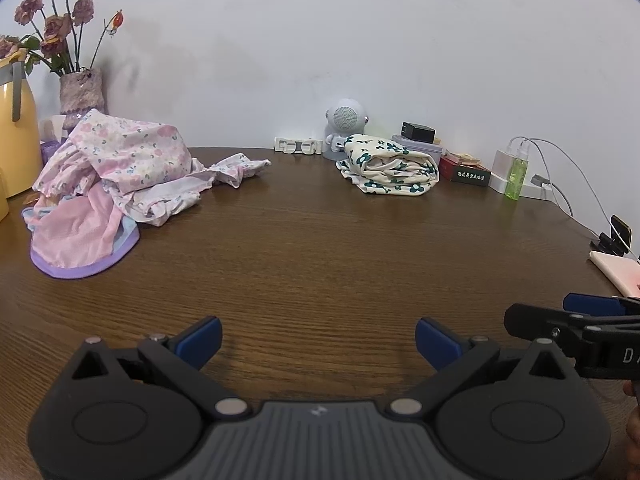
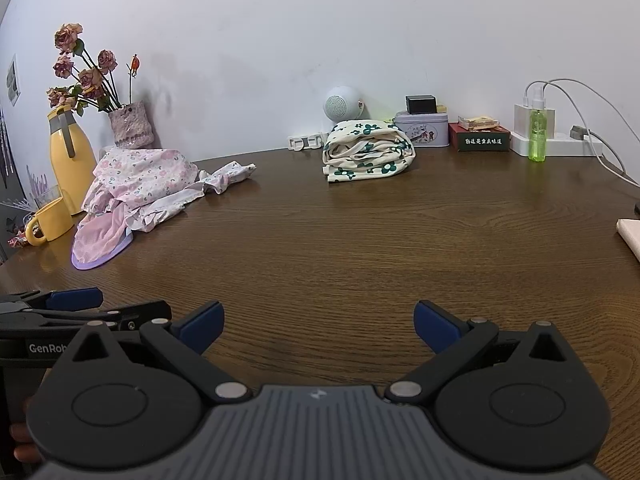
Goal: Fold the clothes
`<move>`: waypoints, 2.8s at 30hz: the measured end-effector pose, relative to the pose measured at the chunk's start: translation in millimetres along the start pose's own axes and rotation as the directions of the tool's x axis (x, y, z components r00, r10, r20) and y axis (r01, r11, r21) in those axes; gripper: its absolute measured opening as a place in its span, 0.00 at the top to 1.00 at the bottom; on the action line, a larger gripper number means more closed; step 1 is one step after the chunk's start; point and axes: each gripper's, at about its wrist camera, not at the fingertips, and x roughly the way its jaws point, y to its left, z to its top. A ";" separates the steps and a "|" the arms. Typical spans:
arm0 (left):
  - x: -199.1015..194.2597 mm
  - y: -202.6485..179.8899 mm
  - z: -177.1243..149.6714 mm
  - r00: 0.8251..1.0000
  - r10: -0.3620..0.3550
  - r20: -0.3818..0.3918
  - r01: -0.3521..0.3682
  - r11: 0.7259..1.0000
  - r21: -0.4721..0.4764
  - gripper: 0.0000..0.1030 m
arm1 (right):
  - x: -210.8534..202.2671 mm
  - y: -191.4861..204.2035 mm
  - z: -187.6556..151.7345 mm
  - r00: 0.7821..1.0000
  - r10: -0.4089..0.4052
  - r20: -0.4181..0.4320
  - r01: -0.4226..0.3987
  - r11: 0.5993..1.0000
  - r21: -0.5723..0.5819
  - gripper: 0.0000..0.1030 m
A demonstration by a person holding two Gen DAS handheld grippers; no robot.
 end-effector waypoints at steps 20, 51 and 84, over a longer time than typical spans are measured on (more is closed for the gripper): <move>0.3 -2.1 -1.1 1.000 -0.003 -0.009 0.003 1.000 -0.003 0.00 | 1.2 -1.9 -0.6 1.000 0.000 -0.005 0.000 1.000 0.003 0.00; 0.7 -3.8 -2.1 1.000 -0.006 -0.015 0.006 1.000 -0.001 0.00 | 2.3 -2.8 0.1 1.000 0.002 -0.009 -0.002 1.000 0.008 0.00; 0.5 1.2 -1.8 1.000 -0.005 -0.019 0.005 1.000 -0.004 0.00 | 2.2 -3.9 1.1 1.000 0.007 -0.012 -0.007 1.000 0.011 0.00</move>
